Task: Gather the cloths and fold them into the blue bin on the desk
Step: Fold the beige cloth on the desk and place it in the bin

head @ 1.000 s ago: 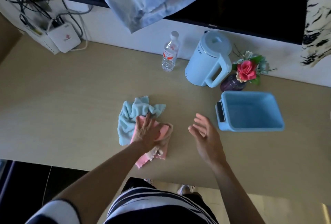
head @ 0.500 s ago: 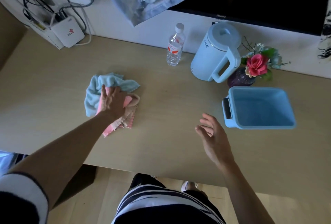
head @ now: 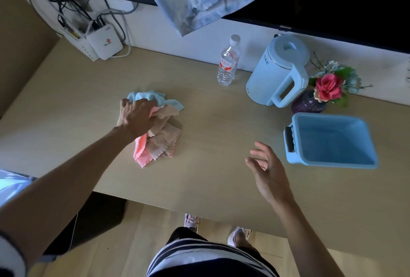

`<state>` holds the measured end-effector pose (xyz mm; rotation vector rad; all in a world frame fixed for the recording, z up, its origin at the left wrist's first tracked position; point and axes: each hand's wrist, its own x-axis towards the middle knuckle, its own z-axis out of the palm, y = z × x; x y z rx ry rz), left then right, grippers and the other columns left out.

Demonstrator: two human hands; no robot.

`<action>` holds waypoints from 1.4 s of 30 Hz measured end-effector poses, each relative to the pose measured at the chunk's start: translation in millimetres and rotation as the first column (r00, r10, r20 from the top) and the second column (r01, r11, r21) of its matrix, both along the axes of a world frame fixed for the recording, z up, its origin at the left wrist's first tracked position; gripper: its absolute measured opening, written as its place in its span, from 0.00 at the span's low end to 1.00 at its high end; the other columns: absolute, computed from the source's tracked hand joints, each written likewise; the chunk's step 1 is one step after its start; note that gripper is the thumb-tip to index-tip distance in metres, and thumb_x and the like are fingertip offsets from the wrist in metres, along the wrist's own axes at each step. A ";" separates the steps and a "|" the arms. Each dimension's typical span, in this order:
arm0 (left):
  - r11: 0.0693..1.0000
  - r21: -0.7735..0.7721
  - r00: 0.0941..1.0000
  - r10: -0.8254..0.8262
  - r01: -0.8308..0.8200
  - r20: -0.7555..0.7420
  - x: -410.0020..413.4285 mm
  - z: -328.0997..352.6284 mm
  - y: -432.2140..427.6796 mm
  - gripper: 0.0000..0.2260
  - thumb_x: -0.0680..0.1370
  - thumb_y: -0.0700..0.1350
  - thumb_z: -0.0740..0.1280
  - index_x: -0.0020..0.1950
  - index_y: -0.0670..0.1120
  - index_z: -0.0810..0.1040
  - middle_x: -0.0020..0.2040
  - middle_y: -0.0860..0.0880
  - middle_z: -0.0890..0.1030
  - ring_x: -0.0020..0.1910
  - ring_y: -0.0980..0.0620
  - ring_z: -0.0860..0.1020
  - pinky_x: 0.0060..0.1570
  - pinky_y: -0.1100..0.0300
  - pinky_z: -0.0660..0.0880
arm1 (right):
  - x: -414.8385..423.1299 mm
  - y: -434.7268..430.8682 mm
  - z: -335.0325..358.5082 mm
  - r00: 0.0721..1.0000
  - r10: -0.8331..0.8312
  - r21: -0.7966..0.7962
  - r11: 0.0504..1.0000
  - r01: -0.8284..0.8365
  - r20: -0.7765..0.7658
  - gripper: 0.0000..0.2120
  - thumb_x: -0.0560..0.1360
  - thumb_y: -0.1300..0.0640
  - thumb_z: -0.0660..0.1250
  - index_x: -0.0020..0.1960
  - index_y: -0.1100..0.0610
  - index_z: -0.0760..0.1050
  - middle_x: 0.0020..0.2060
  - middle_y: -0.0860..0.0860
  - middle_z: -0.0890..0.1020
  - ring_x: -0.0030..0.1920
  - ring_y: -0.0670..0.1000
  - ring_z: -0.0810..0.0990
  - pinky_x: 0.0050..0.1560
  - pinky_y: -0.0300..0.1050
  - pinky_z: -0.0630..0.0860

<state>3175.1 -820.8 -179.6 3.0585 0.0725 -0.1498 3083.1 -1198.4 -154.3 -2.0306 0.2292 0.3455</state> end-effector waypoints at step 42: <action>0.588 -0.740 0.944 -0.234 0.328 0.233 -32.8 151.9 -157.1 0.05 0.71 0.41 0.68 0.44 0.49 0.75 0.32 0.52 0.75 0.31 0.55 0.71 0.32 0.64 0.67 | 30.0 52.7 97.0 0.948 0.078 0.119 0.986 -0.120 0.309 0.06 0.68 0.60 0.63 0.39 0.50 0.76 0.30 0.45 0.78 0.33 0.44 0.74 0.33 0.39 0.70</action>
